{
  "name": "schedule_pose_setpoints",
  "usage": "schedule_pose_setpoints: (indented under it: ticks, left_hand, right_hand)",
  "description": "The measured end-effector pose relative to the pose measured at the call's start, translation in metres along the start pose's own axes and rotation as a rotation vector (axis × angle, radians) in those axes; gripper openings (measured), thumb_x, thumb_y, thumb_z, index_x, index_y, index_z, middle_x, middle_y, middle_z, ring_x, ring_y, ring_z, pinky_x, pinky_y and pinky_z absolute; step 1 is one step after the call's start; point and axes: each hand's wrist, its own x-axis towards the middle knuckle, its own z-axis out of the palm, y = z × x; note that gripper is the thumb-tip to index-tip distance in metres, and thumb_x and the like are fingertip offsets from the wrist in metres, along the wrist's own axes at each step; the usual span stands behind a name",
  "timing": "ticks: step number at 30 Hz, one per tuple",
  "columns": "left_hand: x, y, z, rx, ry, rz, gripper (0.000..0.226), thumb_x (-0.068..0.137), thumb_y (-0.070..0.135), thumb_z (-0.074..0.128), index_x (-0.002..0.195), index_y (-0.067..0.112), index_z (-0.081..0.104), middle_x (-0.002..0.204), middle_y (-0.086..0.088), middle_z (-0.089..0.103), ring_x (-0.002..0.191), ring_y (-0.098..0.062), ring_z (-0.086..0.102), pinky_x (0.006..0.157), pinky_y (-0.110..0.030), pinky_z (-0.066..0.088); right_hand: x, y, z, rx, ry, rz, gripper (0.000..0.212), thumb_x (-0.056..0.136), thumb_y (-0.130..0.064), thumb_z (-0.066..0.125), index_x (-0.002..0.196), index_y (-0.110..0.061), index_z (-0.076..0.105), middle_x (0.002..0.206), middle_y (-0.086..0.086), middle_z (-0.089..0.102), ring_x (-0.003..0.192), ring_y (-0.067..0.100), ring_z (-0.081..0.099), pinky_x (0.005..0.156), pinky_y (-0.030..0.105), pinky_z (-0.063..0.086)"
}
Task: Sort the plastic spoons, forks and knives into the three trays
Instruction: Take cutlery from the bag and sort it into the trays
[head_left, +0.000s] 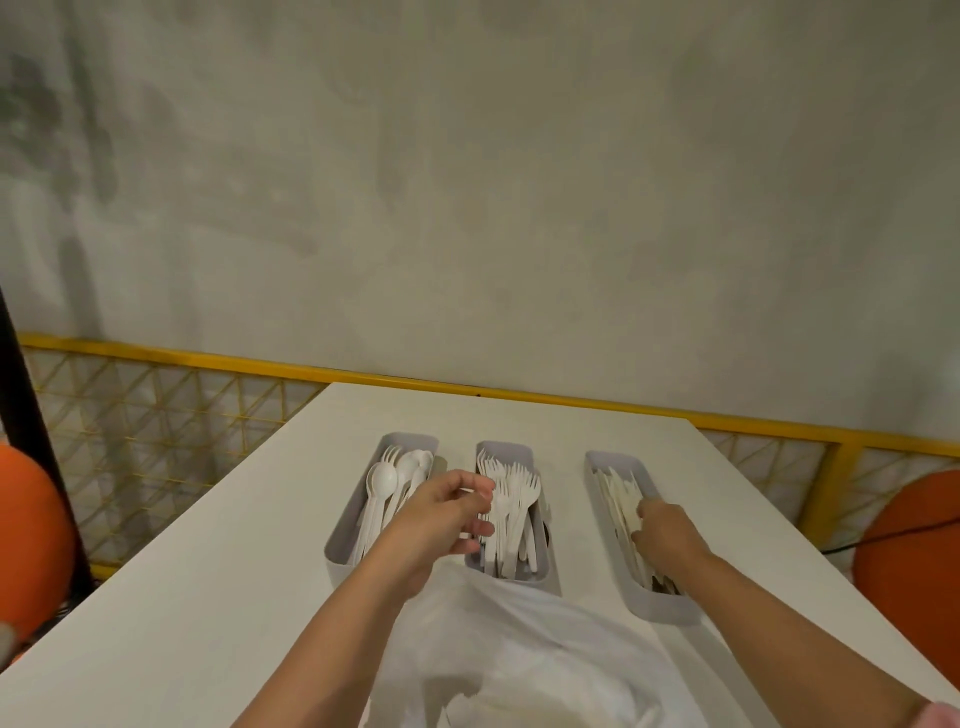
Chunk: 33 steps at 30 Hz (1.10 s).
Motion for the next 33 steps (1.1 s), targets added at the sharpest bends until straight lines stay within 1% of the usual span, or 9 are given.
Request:
schedule_pose_setpoints:
  ticks: [4,7,12,15,19,22,25,29,33]
  left_hand:
    - [-0.010,-0.003,0.000,0.072,-0.054,0.010,0.012,0.093,0.011,0.052,0.091,0.016,0.062,0.086,-0.004,0.056,0.065,-0.008,0.059,0.061,-0.019,0.047]
    - [-0.019,-0.004,-0.005,0.307,-0.083,0.090,0.013,0.091,0.013,0.054,0.082,0.019,0.062,0.084,-0.001,0.058,0.071,-0.008,0.055,0.070,-0.019,0.043]
    - [-0.038,-0.007,-0.018,0.919,-0.122,0.125,0.008,0.084,0.036,0.064,0.085,0.028,0.061,0.099,0.009,0.042,0.095,-0.009,0.044,0.084,-0.022,0.037]
    - [-0.049,-0.012,-0.024,1.132,-0.182,-0.021,0.031,0.082,0.044,0.065,0.106,0.025,0.061,0.109,0.006,0.035,0.114,-0.014,0.040,0.092,-0.026,0.038]
    - [-0.061,-0.014,-0.028,1.192,-0.279,-0.156,0.049,0.080,0.043,0.068,0.122,0.023,0.051,0.119,0.004,0.041,0.107,-0.015,0.048,0.090,-0.025,0.042]
    - [-0.066,-0.019,-0.029,1.182,-0.329,-0.283,0.061,0.081,0.029,0.068,0.134,0.027,0.038,0.128,0.000,0.047,0.100,-0.018,0.053,0.079,-0.024,0.047]
    - [-0.067,-0.026,-0.028,1.060,-0.306,-0.327,0.063,0.086,0.007,0.057,0.138,0.027,0.030,0.120,-0.002,0.046,0.088,-0.021,0.055,0.060,-0.019,0.047]
    - [-0.062,-0.031,-0.029,0.840,-0.148,-0.236,0.065,0.084,-0.004,0.047,0.140,0.028,0.032,0.129,-0.005,0.045,0.097,-0.023,0.053,0.069,-0.026,0.047]
    - [-0.059,-0.030,-0.028,0.796,-0.068,-0.159,0.066,0.085,-0.004,0.042,0.141,0.029,0.029,0.130,-0.005,0.046,0.106,-0.026,0.053,0.081,-0.033,0.051]
  right_hand:
    - [-0.009,-0.002,-0.002,-0.086,0.032,-0.082,0.030,0.094,-0.007,0.043,0.122,0.002,0.051,0.124,0.020,0.055,0.115,0.033,0.054,0.090,0.032,0.045]
    - [-0.020,-0.014,-0.008,-0.065,0.023,-0.148,0.031,0.095,-0.012,0.045,0.125,-0.003,0.051,0.125,0.015,0.056,0.110,0.028,0.056,0.083,0.029,0.045]
    - [-0.068,-0.049,-0.015,0.109,-0.041,-0.475,0.018,0.092,-0.015,0.050,0.098,-0.005,0.064,0.079,0.001,0.058,0.066,0.012,0.051,0.056,0.019,0.039]
    - [-0.105,-0.068,-0.015,0.136,-0.265,-0.671,0.009,0.090,-0.015,0.055,0.086,-0.012,0.063,0.067,-0.005,0.052,0.054,0.004,0.047,0.047,0.011,0.038]
    - [-0.133,-0.073,-0.001,0.035,-0.566,-0.767,0.020,0.085,-0.024,0.066,0.101,-0.012,0.064,0.078,-0.002,0.056,0.063,0.009,0.055,0.063,0.025,0.049]
    - [-0.139,-0.067,0.019,-0.273,-0.617,-0.815,0.046,0.081,-0.034,0.070,0.123,-0.019,0.054,0.100,-0.003,0.052,0.091,0.017,0.056,0.086,0.034,0.048]
    - [-0.141,-0.059,0.033,-0.320,-0.641,-0.784,0.061,0.083,-0.035,0.067,0.136,-0.024,0.039,0.122,0.001,0.044,0.109,0.022,0.051,0.097,0.037,0.044]
    - [-0.141,-0.057,0.031,-0.255,-0.667,-0.741,0.064,0.082,-0.038,0.067,0.137,-0.021,0.037,0.107,-0.005,0.046,0.094,0.015,0.047,0.085,0.029,0.042]
    - [-0.142,-0.056,0.028,-0.207,-0.720,-0.633,0.040,0.084,-0.037,0.062,0.118,-0.020,0.052,0.083,-0.012,0.046,0.078,0.012,0.047,0.066,0.022,0.037]
